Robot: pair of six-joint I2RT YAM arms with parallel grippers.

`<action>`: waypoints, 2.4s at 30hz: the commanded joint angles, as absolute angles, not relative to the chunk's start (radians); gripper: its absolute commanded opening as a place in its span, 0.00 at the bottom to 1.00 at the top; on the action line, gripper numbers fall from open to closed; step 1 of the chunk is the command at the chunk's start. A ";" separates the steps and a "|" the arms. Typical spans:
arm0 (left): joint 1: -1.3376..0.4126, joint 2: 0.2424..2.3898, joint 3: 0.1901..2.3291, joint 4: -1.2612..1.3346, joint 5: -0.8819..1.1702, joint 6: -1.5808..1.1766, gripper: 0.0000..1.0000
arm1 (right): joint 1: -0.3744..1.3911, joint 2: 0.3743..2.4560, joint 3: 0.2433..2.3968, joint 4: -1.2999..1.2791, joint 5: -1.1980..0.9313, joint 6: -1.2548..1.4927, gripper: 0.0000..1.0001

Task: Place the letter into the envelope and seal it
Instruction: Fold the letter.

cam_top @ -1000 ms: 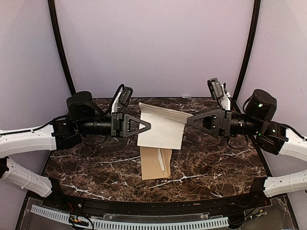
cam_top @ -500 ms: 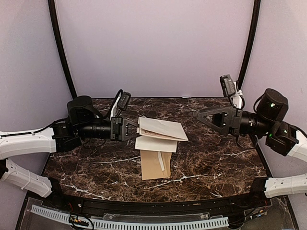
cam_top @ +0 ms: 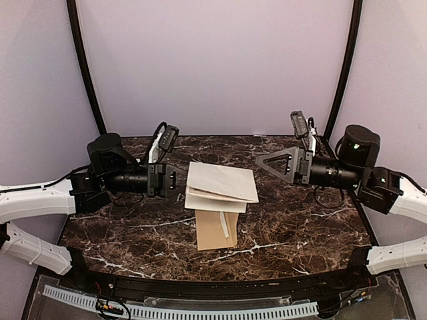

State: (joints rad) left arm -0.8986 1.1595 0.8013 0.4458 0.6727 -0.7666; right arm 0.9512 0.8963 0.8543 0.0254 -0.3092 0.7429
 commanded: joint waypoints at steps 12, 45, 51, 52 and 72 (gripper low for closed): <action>-0.893 1.152 0.781 0.548 0.736 -0.762 0.00 | 0.960 0.999 0.807 0.261 -0.449 0.851 0.71; -0.893 1.163 0.779 0.581 0.758 -0.786 0.00 | 0.968 0.990 0.783 0.273 -0.444 0.867 0.00; -0.893 1.141 0.768 0.554 0.716 -0.780 0.35 | 0.968 0.964 0.774 0.266 -0.419 0.860 0.00; -0.893 1.130 0.764 0.546 0.710 -0.779 0.43 | 0.968 0.961 0.774 0.260 -0.411 0.857 0.00; -0.882 1.036 0.877 0.244 0.539 -0.631 0.83 | 0.968 0.966 0.816 0.124 -0.487 0.775 0.00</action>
State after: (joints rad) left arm -0.8879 1.0203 0.8074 0.3122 0.5629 -0.6865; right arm 0.9619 0.9508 0.7841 0.1154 -0.4206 0.7998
